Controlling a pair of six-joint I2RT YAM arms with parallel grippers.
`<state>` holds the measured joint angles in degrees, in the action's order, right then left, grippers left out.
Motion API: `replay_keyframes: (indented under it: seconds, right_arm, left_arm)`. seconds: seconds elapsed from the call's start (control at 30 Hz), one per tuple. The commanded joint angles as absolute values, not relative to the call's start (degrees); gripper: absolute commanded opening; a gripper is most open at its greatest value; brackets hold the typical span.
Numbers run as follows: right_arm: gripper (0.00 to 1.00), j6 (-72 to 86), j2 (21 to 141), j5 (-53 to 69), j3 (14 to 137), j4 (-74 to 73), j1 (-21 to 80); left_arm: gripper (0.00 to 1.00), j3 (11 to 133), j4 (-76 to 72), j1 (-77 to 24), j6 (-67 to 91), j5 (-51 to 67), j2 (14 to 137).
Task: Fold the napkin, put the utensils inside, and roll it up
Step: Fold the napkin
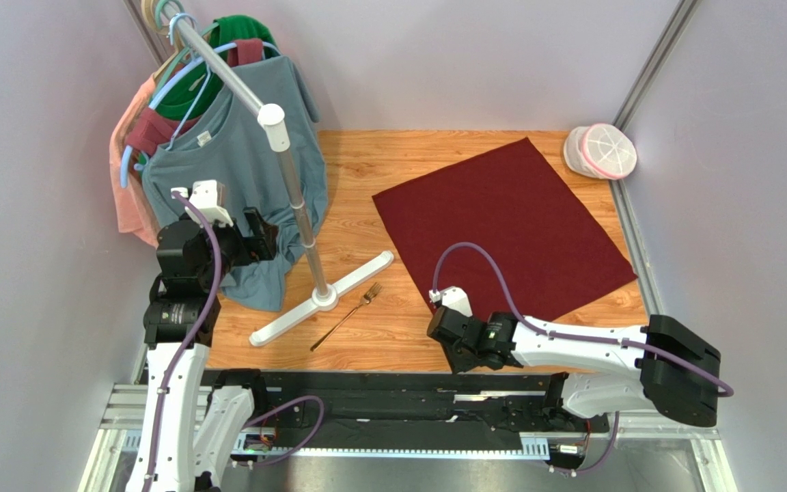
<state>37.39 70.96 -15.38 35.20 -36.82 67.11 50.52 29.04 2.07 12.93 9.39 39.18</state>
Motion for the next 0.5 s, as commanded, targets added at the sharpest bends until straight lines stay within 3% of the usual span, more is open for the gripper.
replay_keyframes:
  seconds: [0.0,0.47]
  right_arm:
    - [0.37,39.9,71.71,-16.79,35.33,-37.09,67.5]
    - [0.32,42.97,75.85,-16.44,35.6,-39.37,67.5]
  left_arm:
    - [0.97,52.21,29.0,2.37,13.36,9.76,39.29]
    - [0.98,52.38,29.0,2.37,13.45,9.23,39.02]
